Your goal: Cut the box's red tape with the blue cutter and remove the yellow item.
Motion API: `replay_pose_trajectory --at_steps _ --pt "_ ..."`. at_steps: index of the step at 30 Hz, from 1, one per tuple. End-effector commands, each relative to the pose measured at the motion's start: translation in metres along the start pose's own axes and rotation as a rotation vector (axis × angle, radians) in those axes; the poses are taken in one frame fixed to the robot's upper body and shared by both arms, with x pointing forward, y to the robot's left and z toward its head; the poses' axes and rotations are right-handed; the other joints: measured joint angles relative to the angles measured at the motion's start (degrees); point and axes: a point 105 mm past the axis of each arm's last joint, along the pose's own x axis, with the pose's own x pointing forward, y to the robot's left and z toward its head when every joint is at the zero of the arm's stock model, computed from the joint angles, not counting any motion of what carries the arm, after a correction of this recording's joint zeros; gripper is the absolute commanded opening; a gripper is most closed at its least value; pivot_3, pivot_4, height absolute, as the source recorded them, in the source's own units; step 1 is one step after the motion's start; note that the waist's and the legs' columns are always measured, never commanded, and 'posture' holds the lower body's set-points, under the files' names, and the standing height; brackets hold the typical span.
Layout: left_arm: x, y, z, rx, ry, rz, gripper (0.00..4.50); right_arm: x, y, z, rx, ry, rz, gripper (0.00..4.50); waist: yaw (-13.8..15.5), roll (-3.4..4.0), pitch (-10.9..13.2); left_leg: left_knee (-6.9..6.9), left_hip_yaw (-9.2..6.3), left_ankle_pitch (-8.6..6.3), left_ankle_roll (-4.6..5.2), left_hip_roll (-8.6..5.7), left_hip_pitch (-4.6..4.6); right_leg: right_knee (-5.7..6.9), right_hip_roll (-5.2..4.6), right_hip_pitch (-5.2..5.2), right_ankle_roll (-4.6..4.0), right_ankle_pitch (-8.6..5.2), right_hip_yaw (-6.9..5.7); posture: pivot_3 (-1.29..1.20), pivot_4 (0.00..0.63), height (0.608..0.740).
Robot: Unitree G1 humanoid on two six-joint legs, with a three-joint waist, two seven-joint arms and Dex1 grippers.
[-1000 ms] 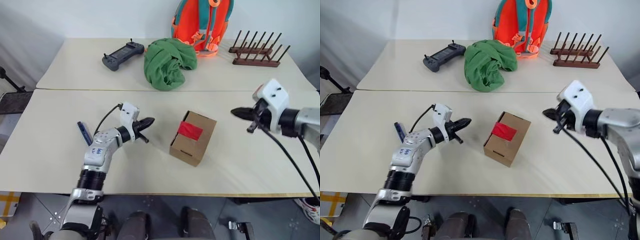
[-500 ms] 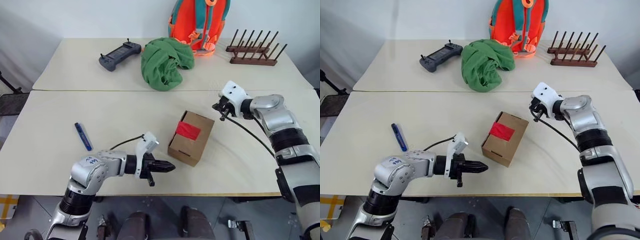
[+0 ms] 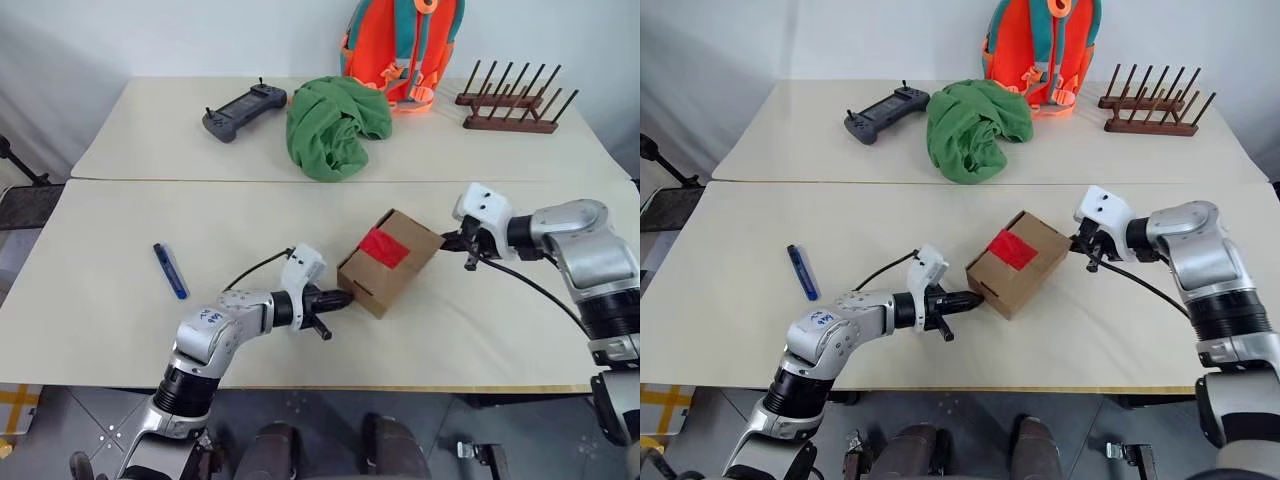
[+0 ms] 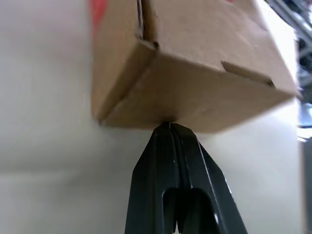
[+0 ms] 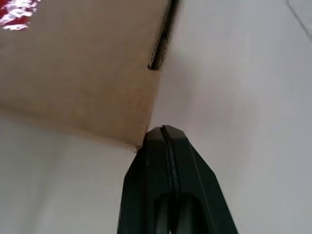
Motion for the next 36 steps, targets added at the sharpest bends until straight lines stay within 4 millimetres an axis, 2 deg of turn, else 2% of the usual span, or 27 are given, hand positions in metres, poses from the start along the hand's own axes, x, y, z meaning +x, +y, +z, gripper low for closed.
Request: replay_pose_trajectory --at_steps 1,5,10,16,21,24,30,34,36 --pt "0.010 0.003 0.027 0.078 -0.099 0.018 0.03 -0.004 0.028 0.020 -0.018 -0.066 0.078 0.00 0.09 0.00 0.00 0.01 0.00 0.00 0.00 0.00 -0.01 0.00 0.00 0.00 0.00 0.00 -0.01 0.00 0.150 0.740" --pt "0.027 0.006 0.038 0.111 -0.118 0.013 0.03 -0.009 0.058 0.017 0.050 -0.077 0.097 0.00 0.42 -0.02 0.00 0.13 -0.02 -0.01 0.01 -0.05 -0.06 -0.01 -0.02 0.02 -0.01 0.01 -0.01 0.00 0.150 0.740" --pt "0.040 0.002 0.044 0.129 -0.129 -0.025 0.03 -0.012 0.085 0.003 0.126 -0.040 0.091 0.00 0.62 -0.02 0.00 0.15 -0.01 -0.03 0.05 -0.08 -0.11 -0.02 -0.05 0.01 0.00 0.02 0.00 0.00 0.150 0.740" --pt "0.049 -0.014 0.043 0.170 -0.099 -0.124 0.03 -0.020 0.105 -0.006 0.189 -0.001 0.076 0.00 1.19 -0.02 0.00 0.17 -0.01 -0.03 0.05 -0.07 -0.10 0.00 -0.05 0.02 0.00 0.02 -0.01 0.00 0.150 0.740" --pt "0.057 -0.013 0.046 0.187 -0.094 -0.131 0.03 -0.023 0.114 -0.005 0.211 0.005 0.061 0.00 1.47 -0.03 0.01 0.27 -0.01 -0.04 0.07 -0.08 -0.10 0.03 -0.05 0.03 0.00 0.02 0.00 0.00 0.150 0.740" --pt "0.054 -0.010 0.045 0.194 -0.095 -0.123 0.03 -0.024 0.112 -0.005 0.206 0.014 0.044 0.00 1.42 -0.03 0.01 0.28 -0.02 -0.06 0.10 -0.07 -0.11 0.02 -0.05 0.03 -0.01 0.02 0.01 0.00 0.150 0.740" --pt "0.036 0.006 0.043 0.196 -0.112 -0.037 0.03 -0.033 0.106 -0.007 0.225 0.021 0.008 0.00 1.42 -0.03 0.01 0.28 -0.02 -0.06 0.11 -0.07 -0.11 0.03 -0.05 0.03 0.00 0.02 0.01 0.00 0.150 0.740" --pt "0.006 0.028 0.056 0.228 -0.163 0.061 0.03 -0.061 0.094 -0.030 0.283 0.065 -0.091 0.00 1.83 -0.05 0.02 0.29 -0.05 -0.06 0.11 -0.07 -0.13 0.02 -0.05 0.04 0.00 0.02 -0.03 0.00 0.150 0.740" --pt "-0.003 0.030 0.058 0.235 -0.163 0.069 0.03 -0.070 0.094 -0.037 0.297 0.072 -0.107 0.00 1.84 -0.05 0.02 0.32 -0.08 -0.08 0.14 -0.07 -0.20 -0.01 -0.05 0.04 0.00 0.02 -0.07 0.00 0.150 0.740"
